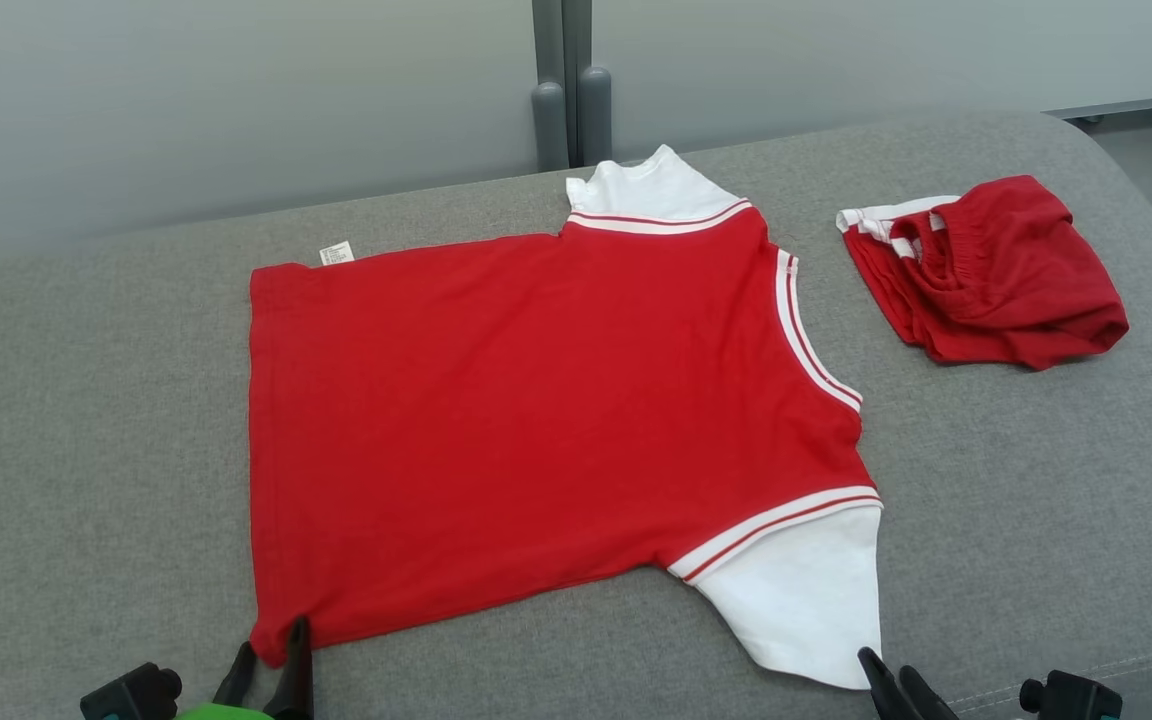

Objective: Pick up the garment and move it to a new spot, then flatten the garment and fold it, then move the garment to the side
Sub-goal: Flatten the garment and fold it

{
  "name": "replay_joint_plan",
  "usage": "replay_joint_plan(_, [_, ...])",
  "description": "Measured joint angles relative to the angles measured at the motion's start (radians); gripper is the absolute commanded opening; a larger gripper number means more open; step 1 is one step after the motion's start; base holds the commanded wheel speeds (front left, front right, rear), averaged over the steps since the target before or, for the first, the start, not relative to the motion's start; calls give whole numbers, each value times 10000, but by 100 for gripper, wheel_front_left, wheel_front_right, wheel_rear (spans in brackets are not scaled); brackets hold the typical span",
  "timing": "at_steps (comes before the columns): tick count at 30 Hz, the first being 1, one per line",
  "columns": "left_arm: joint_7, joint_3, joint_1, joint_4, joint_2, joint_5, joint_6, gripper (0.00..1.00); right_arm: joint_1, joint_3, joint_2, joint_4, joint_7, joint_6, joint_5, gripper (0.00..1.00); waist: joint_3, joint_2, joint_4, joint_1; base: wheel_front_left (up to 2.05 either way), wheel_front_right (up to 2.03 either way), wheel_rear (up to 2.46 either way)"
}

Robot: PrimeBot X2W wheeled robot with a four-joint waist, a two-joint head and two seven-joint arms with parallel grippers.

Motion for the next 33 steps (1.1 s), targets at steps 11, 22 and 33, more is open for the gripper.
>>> replay_joint_plan(11, [-130, 556, 726, -491, 196, -153, 15, 100, 244, -512, -625, -424, -13, -2, -69, 100, 20, 0, -236, 0, 0, 0, 0])
replay_joint_plan(22, [-221, 658, 1039, -1496, 368, 136, 107, 100, -535, -1638, -1185, -1413, -100, -2, -999, 100, -148, 0, -229, 0, 0, 0, 0])
replay_joint_plan(33, [-305, 316, 94, -3413, 318, 1323, 339, 100, -1780, -2040, -1363, -2692, -102, -130, -2769, 100, -452, 0, -77, 0, 0, 0, 0])
